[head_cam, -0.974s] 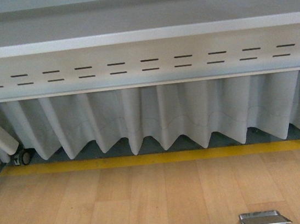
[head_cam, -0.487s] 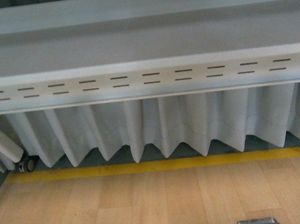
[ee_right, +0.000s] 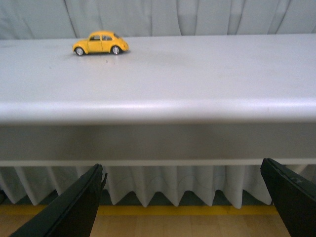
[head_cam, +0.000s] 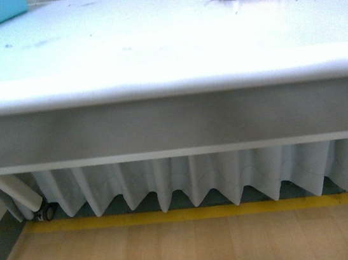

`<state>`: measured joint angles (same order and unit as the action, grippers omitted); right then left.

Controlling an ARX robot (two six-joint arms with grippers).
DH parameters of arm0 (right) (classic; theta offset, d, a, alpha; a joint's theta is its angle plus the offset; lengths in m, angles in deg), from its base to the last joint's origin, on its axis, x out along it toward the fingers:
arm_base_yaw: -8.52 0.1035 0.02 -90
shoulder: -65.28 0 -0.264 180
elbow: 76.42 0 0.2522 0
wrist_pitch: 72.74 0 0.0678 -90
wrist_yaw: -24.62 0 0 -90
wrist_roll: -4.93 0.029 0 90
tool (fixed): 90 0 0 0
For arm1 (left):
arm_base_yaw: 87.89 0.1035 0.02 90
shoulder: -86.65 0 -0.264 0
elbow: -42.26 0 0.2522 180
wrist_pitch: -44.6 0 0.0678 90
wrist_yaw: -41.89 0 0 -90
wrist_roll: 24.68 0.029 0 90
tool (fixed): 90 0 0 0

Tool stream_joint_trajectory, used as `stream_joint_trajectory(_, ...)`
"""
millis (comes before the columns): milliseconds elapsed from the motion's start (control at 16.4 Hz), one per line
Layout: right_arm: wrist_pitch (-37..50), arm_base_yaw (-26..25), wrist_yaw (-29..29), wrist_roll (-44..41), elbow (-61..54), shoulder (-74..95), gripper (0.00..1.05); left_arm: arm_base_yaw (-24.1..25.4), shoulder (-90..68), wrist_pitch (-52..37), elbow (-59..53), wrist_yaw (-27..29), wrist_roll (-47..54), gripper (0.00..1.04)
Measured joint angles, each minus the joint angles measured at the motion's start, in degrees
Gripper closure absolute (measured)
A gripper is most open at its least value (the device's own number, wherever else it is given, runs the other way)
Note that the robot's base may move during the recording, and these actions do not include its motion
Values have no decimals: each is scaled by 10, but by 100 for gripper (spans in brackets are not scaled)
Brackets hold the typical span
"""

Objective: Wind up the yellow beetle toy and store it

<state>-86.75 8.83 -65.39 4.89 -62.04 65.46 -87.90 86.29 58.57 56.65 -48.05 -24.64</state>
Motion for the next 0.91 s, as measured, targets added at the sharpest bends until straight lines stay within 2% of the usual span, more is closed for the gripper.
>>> stream_joint_trajectory(914,2,0,0,0,0,0,7,0,0,-2,0,0,0,7)
